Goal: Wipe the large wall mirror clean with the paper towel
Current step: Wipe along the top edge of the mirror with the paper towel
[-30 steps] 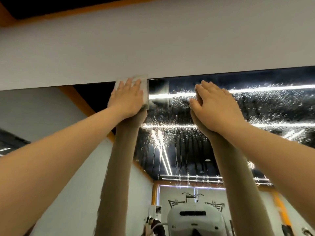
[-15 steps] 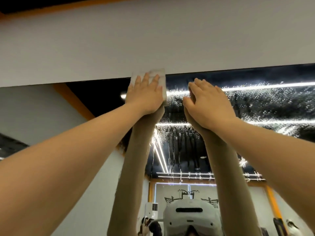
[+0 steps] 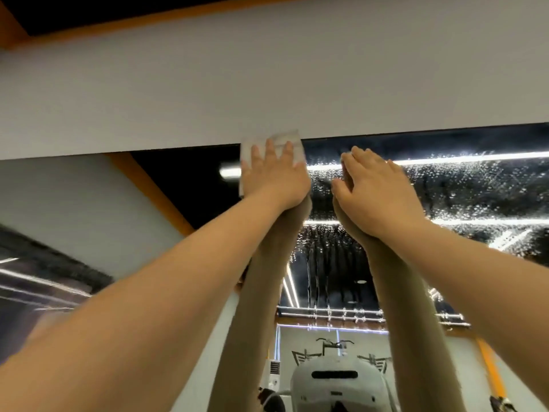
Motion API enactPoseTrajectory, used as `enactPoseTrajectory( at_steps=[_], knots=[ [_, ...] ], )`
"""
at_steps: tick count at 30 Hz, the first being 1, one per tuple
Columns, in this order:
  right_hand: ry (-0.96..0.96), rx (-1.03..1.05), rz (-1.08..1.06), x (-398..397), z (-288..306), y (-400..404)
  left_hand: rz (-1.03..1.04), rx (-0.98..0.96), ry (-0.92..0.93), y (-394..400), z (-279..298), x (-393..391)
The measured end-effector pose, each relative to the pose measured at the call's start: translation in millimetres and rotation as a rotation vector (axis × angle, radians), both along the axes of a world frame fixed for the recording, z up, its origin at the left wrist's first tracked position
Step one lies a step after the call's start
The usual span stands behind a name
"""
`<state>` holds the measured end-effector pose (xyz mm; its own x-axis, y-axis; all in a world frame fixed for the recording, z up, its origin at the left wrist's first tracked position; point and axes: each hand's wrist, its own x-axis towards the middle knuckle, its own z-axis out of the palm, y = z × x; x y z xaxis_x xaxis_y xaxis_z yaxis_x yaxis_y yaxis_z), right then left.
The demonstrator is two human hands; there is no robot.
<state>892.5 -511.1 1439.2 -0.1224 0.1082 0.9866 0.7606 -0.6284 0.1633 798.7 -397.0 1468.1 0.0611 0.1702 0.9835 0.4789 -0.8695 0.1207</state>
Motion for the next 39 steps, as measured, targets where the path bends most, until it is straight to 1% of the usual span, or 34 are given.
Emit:
enactPoseTrajectory(
  at_steps=[2, 5, 7, 9, 12, 18, 21, 23, 26, 30, 33, 39],
  knots=[
    [0.004, 0.000, -0.002, -1, -1, 0, -0.006, 0.097, 0.042, -14, -3, 12],
    [0.007, -0.014, -0.002, -3, -2, 0, 0.008, 0.182, 0.088, 3, -1, 2],
    [0.010, -0.025, -0.009, -3, -1, -2, 0.016, 0.151, 0.083, 27, 2, -15],
    [0.013, -0.034, -0.008, -3, -2, -2, 0.035, 0.076, 0.030, 52, 1, -35],
    [0.015, -0.032, -0.004, -1, -2, -2, 0.046, 0.023, -0.026, 72, -1, -49],
    [0.008, -0.014, -0.002, 0, -2, -1, 0.030, -0.075, -0.083, 56, 3, -33],
    [0.005, -0.019, -0.005, 0, -2, -2, 0.023, -0.090, -0.079, 41, 3, -28],
    [0.007, -0.020, -0.009, -1, -2, -2, 0.007, -0.064, -0.047, 24, 3, -19],
    [0.008, -0.014, -0.008, -1, -2, -2, -0.007, 0.029, -0.002, -1, 2, 0],
    [0.007, -0.022, -0.016, -1, -1, -1, -0.023, 0.133, 0.035, 0, 2, 3],
    [0.001, -0.013, -0.026, -1, 0, -1, -0.020, 0.168, 0.065, 4, 0, 1],
    [0.006, -0.025, -0.044, -3, -1, -1, -0.043, 0.181, 0.043, 3, -5, 1]
  ],
)
